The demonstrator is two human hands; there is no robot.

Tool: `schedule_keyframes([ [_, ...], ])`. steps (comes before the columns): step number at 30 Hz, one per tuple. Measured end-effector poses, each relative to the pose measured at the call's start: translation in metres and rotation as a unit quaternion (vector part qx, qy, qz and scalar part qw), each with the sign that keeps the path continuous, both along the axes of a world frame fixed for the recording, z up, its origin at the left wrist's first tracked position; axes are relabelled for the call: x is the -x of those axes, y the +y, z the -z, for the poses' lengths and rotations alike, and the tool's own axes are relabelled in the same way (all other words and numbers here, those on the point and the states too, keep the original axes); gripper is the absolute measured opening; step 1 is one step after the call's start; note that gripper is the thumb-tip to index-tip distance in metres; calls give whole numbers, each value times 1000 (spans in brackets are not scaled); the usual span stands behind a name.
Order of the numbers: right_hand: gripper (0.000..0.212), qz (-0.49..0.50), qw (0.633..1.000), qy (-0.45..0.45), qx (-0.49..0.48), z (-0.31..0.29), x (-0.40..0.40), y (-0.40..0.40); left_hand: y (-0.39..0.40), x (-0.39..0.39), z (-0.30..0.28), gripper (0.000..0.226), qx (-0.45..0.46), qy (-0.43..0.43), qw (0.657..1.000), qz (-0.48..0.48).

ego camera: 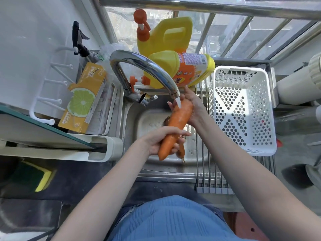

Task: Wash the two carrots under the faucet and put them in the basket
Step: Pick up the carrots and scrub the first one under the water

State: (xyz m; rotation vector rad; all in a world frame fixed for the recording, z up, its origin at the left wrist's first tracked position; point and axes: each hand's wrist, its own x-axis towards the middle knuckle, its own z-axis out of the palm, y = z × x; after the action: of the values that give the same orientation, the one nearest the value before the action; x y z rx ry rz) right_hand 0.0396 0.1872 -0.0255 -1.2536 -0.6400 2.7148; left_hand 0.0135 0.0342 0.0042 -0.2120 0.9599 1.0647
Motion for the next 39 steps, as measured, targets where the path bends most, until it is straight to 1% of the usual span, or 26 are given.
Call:
schedule_keyframes([
  [1, 33, 11, 999, -27, -23, 2, 0, -1, 3, -4, 1, 8, 28, 28, 999, 4],
  [2, 36, 6, 997, -49, -56, 4, -1, -2, 6, -7, 4, 6, 59, 77, 995, 3],
  [4, 47, -32, 988, -77, -127, 8, -6, -8, 13, -13, 9, 8, 98, 176, 979, -17],
  [5, 49, -60, 984, -77, -149, 8, -9, -13, 14, -15, 12, 8, 114, 203, 972, -36],
  [7, 44, -99, 976, -76, -177, 10, -15, -25, 14, -18, 17, 10, 138, 230, 962, -62],
  [8, 44, -106, 975, -69, -180, 11, -19, -30, 15, -21, 18, 10, 147, 248, 956, -60],
  [10, 54, -110, 972, -48, -204, 12, -26, -37, 17, -25, 16, 8, 162, 291, 942, -53],
  [12, 71, -142, 943, -48, -297, 11, -34, -42, 20, -26, 15, 9, 164, 320, 931, -58],
  [13, 76, -155, 927, -52, -338, 10, -36, -44, 21, -27, 15, 9, 162, 331, 928, -59],
  [14, 77, -164, 919, -52, -355, 7, -37, -44, 21, -28, 15, 10, 158, 342, 925, -59],
  [16, 79, -186, 918, -31, -350, 4, -39, -43, 20, -30, 14, 10, 158, 359, 918, -62],
  [18, 81, -196, 926, -1, -323, 3, -43, -38, 20, -34, 13, 13, 164, 376, 910, -65],
  [22, 92, -161, 963, 74, -202, -2, -56, -29, 23, -41, 11, 11, 160, 436, 884, -47],
  [24, 89, -137, 971, 79, -181, -2, -56, -29, 23, -42, 12, 7, 161, 465, 870, -42],
  [27, 75, -133, 966, 25, -219, -3, -52, -35, 23, -43, 13, 7, 165, 485, 858, -39],
  [28, 75, -151, 959, 14, -238, -5, -51, -35, 22, -43, 13, 8, 163, 482, 860, -41],
  [31, 75, -202, 938, 21, -279, -9, -50, -31, 21, -40, 11, 8, 160, 467, 868, -55],
  [33, 75, -224, 927, 19, -301, -14, -48, -27, 21, -38, 10, 9, 157, 477, 863, -53],
  [35, 77, -241, 922, 19, -302, -18, -47, -24, 21, -37, 10, 8, 153, 490, 857, -47],
  [37, 78, -254, 925, 20, -282, -21, -49, -19, 20, -35, 11, 9, 150, 500, 852, -41],
  [39, 77, -267, 922, 17, -280, -22, -51, -16, 18, -33, 14, 13, 152, 519, 841, -34],
])
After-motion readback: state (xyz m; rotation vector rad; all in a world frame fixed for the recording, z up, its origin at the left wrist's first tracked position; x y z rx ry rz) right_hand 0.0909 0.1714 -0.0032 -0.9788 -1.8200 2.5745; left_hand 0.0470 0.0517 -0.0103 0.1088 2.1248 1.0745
